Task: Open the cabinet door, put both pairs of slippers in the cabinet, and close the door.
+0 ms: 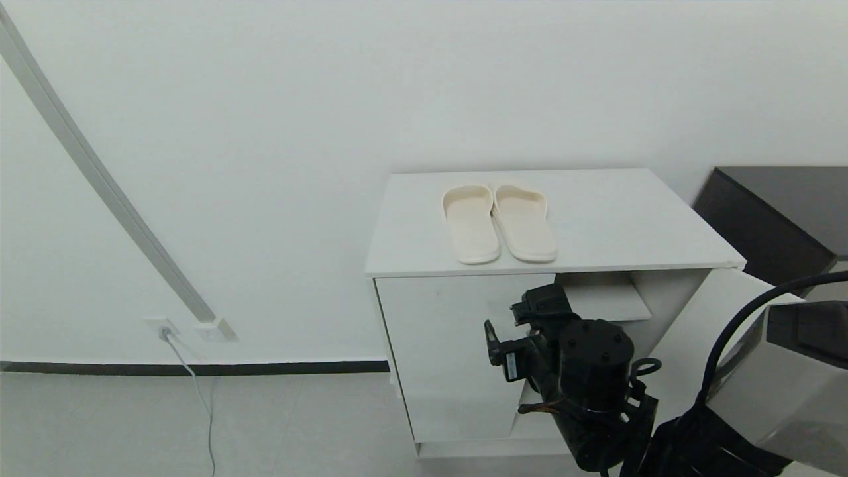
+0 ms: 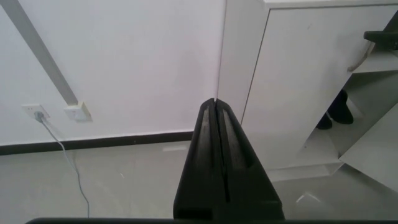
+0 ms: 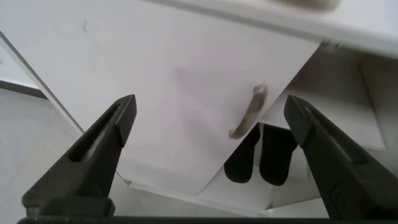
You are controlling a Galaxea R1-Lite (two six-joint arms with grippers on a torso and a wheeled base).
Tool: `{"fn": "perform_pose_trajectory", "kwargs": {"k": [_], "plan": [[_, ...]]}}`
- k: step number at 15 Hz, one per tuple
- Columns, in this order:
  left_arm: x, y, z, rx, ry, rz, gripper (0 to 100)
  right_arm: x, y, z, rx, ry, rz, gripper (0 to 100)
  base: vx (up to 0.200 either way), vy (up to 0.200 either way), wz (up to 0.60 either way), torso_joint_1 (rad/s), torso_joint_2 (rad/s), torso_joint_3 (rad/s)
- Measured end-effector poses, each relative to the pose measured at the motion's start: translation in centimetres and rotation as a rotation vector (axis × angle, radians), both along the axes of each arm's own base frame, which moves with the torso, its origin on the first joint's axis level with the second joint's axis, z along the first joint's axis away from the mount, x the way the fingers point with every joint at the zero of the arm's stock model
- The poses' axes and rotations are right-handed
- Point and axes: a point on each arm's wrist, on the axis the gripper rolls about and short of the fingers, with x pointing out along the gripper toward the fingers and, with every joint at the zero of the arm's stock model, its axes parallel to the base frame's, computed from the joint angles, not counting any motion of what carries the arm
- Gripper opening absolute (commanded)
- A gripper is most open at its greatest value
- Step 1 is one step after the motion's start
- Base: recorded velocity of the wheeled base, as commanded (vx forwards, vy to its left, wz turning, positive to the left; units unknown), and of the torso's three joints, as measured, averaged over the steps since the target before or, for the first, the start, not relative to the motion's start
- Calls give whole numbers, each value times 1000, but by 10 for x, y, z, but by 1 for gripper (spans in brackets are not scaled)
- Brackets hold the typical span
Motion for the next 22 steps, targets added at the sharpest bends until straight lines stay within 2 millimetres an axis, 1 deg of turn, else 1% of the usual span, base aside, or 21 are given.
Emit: {"fn": "perform_pose_trajectory", "kwargs": {"k": [5,10,13,14,15,16,18,21,22], "plan": [[0,0,0,0,-1,0,0,0,0,0,5,-2,5,100,0,0,0,192,-422,-227],[0,0,0,0,0,0,0,1,0,5,34,-39,27,100,0,0,0,6,-14,-10],[0,0,0,3,0,-1,0,9,3,19,71,-75,18,100,0,0,0,0,0,0],[0,0,0,5,0,-1,0,12,5,22,53,-54,15,100,0,0,0,0,0,0],[0,0,0,6,0,-2,0,15,6,28,29,-23,13,100,0,0,0,0,0,0],[0,0,0,5,0,-2,0,18,8,38,20,2,10,100,0,0,0,0,0,0],[0,0,0,5,0,-2,0,21,10,62,40,20,6,100,0,0,0,0,0,0],[0,0,0,6,0,-2,0,22,12,97,66,114,-8,100,0,0,0,0,0,0],[0,0,0,5,0,-2,0,21,11,106,88,135,-14,100,200,0,0,12,2,7]]}}
